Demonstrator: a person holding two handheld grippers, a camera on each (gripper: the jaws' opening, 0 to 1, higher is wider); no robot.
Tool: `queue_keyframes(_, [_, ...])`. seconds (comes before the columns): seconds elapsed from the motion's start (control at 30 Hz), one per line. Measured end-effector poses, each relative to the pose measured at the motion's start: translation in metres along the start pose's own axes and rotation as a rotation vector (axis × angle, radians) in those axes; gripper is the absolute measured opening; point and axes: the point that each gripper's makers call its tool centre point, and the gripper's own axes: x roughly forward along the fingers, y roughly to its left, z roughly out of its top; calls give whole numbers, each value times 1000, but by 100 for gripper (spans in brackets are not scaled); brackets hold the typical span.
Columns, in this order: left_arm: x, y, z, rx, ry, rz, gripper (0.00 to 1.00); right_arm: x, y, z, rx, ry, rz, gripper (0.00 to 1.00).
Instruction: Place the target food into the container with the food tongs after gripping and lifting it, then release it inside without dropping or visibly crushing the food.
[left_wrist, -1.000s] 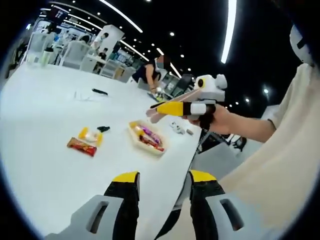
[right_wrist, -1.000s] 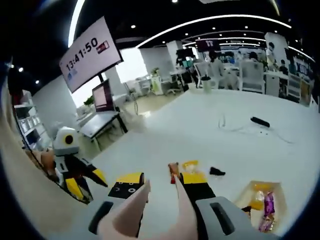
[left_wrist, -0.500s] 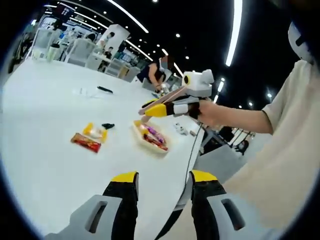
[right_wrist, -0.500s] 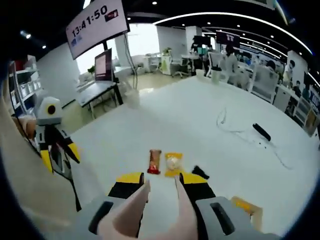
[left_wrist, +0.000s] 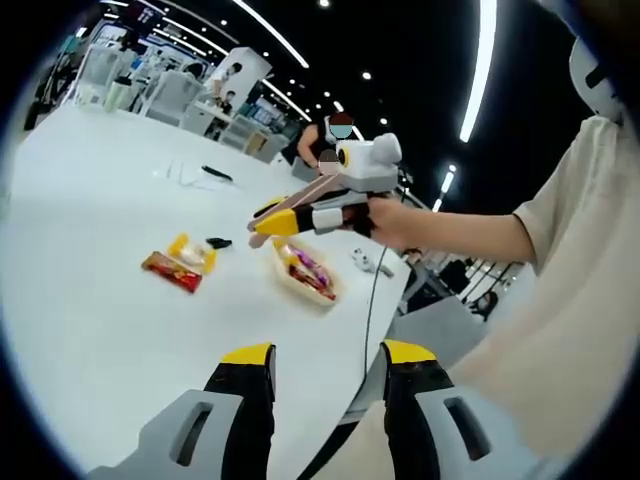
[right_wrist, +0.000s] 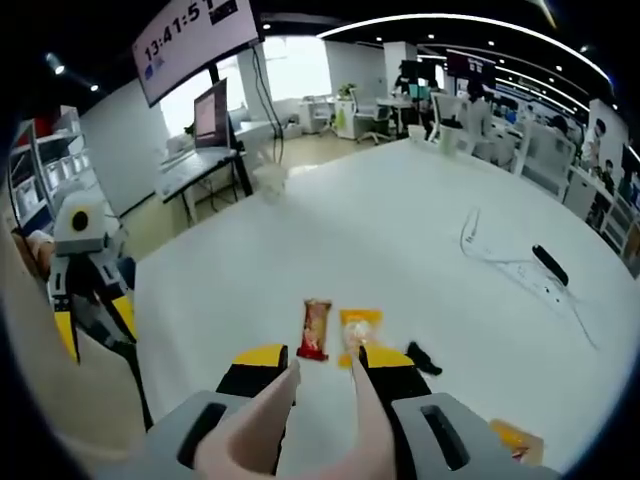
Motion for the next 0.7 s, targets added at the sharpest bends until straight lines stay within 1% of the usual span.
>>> queue_keyframes(0.03, [0, 0, 0, -2, 0, 0, 41, 2, 0, 0, -1, 1, 1, 28])
queue_keyframes(0.07, [-1, 0, -1, -8, -4, 1, 41, 9, 1, 0, -7, 4, 6, 28])
queue_keyframes(0.1, [-2, 0, -2, -10, -6, 2, 42, 15, 0, -1, -47, 17, -1, 28])
queue_keyframes(0.13, [-3, 0, -2, -8, -11, 2, 42, 21, 1, -3, -53, 29, -4, 28])
queue_keyframes(0.27, [-7, 1, -1, -18, -23, 11, 42, 37, 3, -7, -42, 35, -4, 28])
queue_keyframes(0.4, [-11, 5, -5, -28, -21, 28, 41, 54, 9, -14, -31, 50, 0, 28])
queue_keyframes(0.5, [-16, 5, -7, -32, -16, 48, 41, 59, 12, -15, -50, 60, -4, 27])
queue_keyframes(0.63, [-23, 4, -6, -30, -22, 57, 40, 64, 9, -17, -46, 58, -9, 27])
queue_keyframes(0.7, [-28, 5, -12, -32, -11, 70, 40, 68, 7, -20, -36, 59, -16, 27])
